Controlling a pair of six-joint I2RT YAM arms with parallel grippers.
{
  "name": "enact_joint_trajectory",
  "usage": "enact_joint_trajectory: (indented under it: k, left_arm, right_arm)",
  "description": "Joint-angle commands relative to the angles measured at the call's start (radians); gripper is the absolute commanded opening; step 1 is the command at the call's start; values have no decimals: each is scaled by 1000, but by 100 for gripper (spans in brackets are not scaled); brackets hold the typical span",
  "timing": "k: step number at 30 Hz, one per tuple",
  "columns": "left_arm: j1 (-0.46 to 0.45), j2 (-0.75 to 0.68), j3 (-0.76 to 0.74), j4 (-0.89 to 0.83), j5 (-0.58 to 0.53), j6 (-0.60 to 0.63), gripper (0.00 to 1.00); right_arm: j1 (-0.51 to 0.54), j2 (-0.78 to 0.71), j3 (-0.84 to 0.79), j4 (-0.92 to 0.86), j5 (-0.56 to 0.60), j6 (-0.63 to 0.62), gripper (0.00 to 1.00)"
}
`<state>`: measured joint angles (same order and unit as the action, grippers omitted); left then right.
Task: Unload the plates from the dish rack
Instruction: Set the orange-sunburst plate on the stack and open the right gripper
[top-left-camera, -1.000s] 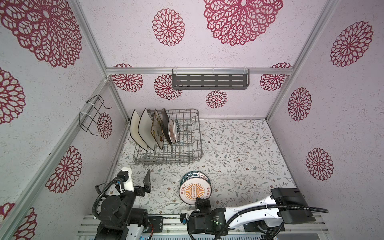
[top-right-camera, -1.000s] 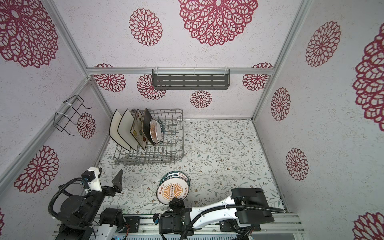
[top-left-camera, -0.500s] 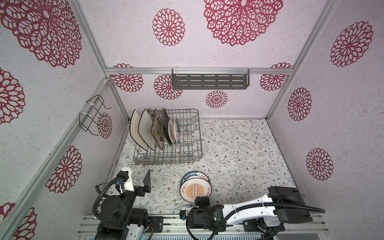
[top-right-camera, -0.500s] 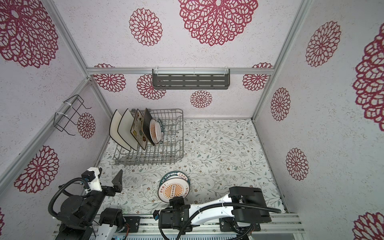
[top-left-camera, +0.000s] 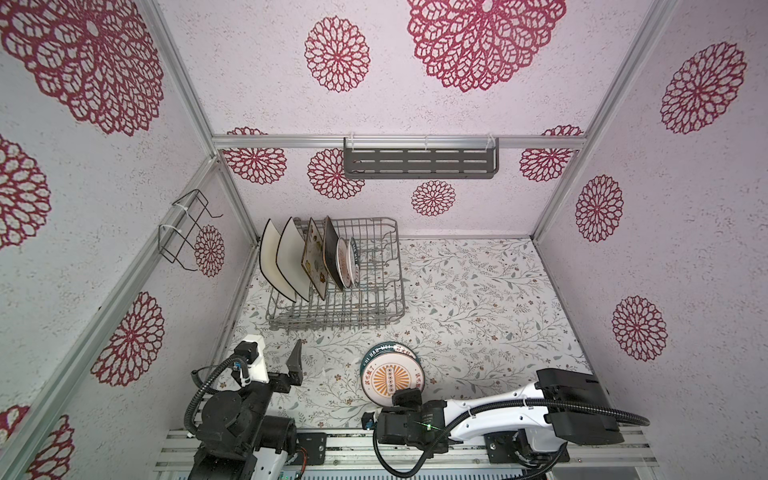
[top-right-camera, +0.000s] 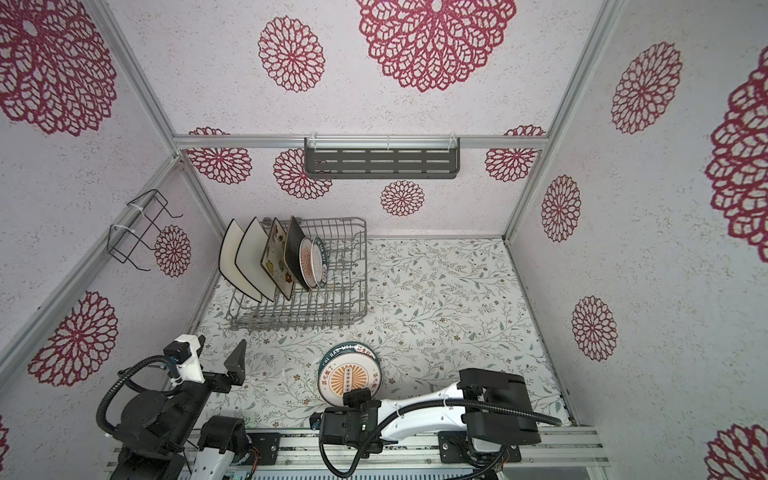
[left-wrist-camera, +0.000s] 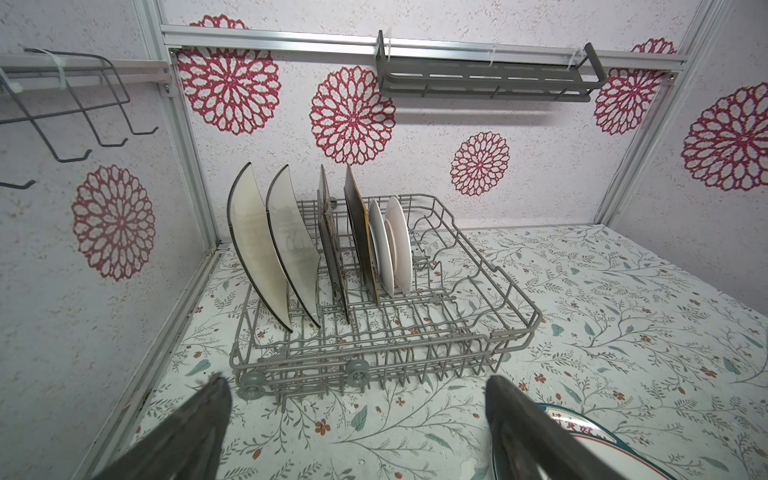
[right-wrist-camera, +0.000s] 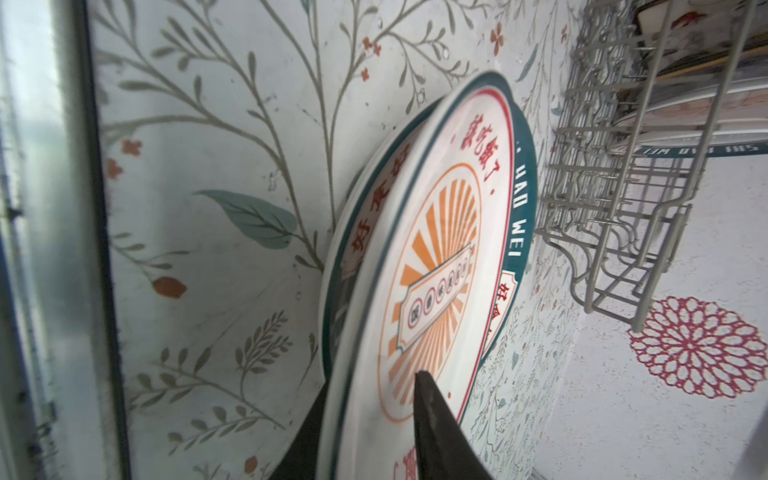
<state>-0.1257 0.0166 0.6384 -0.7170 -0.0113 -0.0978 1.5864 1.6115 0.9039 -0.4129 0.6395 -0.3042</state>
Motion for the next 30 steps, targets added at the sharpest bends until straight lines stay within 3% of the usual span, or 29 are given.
enact_joint_trajectory:
  k: [1, 30]
  left_arm:
    - [-8, -15, -5, 16, 7, 12, 97]
    - [-9, -15, -5, 14, 12, 13, 97]
  right_arm:
    - [-18, -27, 39, -34, -45, 44, 35]
    - [-88, -37, 53, -93, -166, 102, 43]
